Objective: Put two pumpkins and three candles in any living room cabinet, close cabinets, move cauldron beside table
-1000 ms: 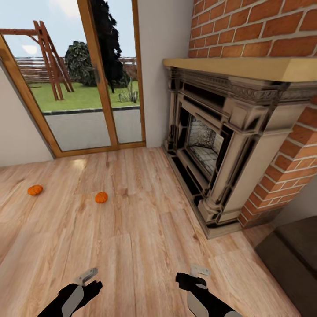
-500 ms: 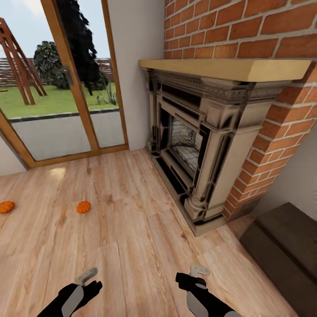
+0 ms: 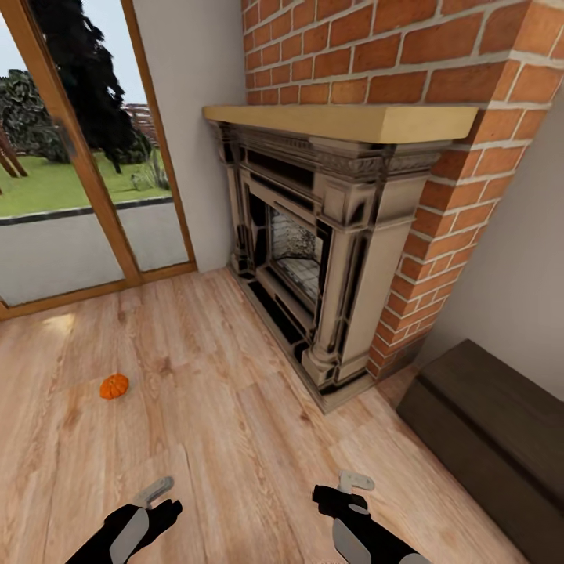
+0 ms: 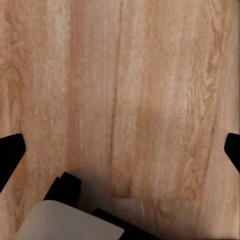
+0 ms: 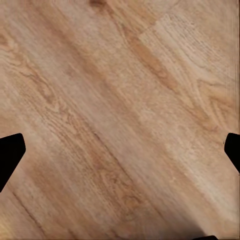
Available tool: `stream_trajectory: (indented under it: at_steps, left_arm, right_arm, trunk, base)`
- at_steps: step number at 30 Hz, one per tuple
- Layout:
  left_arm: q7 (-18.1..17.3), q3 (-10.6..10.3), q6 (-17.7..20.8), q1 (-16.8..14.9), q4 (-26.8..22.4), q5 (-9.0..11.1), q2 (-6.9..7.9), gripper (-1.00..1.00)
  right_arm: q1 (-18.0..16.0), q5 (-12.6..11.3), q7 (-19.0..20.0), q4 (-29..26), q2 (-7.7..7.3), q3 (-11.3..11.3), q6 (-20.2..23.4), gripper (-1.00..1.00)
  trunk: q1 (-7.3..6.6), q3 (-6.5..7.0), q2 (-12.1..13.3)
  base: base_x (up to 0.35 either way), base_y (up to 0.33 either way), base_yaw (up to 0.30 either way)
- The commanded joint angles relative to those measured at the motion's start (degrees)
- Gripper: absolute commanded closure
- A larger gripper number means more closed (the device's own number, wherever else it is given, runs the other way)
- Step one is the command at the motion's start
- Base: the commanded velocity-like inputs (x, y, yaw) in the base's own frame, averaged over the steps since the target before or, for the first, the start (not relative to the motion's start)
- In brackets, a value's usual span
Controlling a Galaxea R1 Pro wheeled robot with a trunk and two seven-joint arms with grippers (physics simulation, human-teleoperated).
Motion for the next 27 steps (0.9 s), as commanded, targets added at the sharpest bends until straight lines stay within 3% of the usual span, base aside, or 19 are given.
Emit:
stream_trajectory:
  at_steps: [1,27]
  left_arm:
    - [0.42,-0.14,0.25,0.02,-0.17,0.55,0.03,-1.00]
    - [0.42,-0.31,0.17,0.02,-0.17,0.37,-0.05,-1.00]
  right_arm:
    - [-0.06,-0.55,-0.34,-0.03,-0.02,0.48,-0.14,-1.00]
    - [-0.06,-0.56,-0.27,0.06,0.06,0.48,-0.14,-1.00]
  trunk:
    - [0.00,-0.05,-0.03]
    - [0.00,-0.05,-0.03]
  base:
    - [0.000,0.000,-0.281]
    - [0.000,0.000,-0.281]
